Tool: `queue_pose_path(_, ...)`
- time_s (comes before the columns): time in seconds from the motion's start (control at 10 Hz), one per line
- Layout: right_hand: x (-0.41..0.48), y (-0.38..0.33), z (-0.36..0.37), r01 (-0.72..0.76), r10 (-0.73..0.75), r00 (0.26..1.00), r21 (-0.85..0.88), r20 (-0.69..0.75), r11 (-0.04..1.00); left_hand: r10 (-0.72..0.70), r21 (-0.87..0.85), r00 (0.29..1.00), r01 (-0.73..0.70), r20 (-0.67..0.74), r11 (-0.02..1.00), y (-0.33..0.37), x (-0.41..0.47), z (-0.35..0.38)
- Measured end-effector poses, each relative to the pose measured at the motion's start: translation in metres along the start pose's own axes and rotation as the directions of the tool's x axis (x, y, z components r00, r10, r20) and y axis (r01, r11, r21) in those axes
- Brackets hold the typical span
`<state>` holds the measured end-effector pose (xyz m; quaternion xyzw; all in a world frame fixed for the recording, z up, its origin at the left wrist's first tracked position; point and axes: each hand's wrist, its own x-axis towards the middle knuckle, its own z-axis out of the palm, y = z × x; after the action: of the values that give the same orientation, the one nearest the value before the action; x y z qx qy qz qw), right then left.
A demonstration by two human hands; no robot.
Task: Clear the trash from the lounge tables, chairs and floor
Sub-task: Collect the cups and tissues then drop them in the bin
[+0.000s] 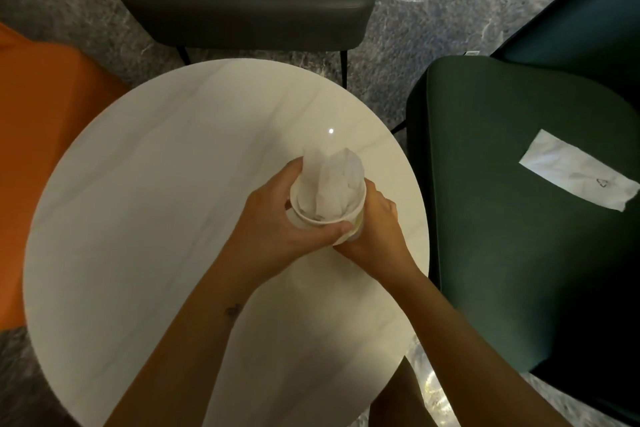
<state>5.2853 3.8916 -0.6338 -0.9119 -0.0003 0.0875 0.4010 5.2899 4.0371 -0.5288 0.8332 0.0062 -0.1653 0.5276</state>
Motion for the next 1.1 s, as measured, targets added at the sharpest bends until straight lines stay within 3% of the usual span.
queue_pose_path(0.2,0.013,-0.006,0.000,0.006,0.001,0.999,0.144,-0.050,0.990,-0.010,0.053,0.999,0.008,0.038,0.999,-0.023,0.011,0.005)
queue_pose_path(0.4,0.018,-0.004,0.007,-0.026,0.024,1.000,0.334,0.008,0.942,-0.053,0.138,0.999,0.052,0.007,0.989,-0.045,0.023,0.011)
queue_pose_path(0.6,0.022,-0.001,0.004,-0.064,0.053,0.998,0.417,0.037,0.907,-0.020,0.176,0.999,0.015,0.026,0.984,-0.035,0.032,0.016)
queue_pose_path(0.7,0.026,0.001,-0.002,-0.070,0.046,0.997,0.441,0.064,0.895,-0.076,0.207,0.995,0.090,-0.071,0.974,-0.022,0.026,0.017)
queue_pose_path(0.8,0.022,0.005,-0.011,-0.058,0.020,0.996,0.441,0.091,0.896,0.093,0.341,0.966,-0.005,-0.242,0.940,0.000,0.024,0.018)
queue_pose_path(0.9,0.011,0.017,-0.030,-0.030,0.009,0.998,0.379,0.056,0.925,0.323,0.410,0.875,-0.163,-0.360,0.897,0.026,0.029,0.028)
queue_pose_path(1.0,0.005,0.038,-0.062,-0.017,0.028,0.999,0.332,-0.030,0.943,0.465,0.446,0.806,-0.286,-0.367,0.848,0.052,0.041,0.048)
queue_pose_path(1.1,0.009,0.065,-0.100,-0.021,0.079,0.982,0.319,-0.171,0.948,0.530,0.406,0.792,-0.397,-0.302,0.823,0.078,0.059,0.080)
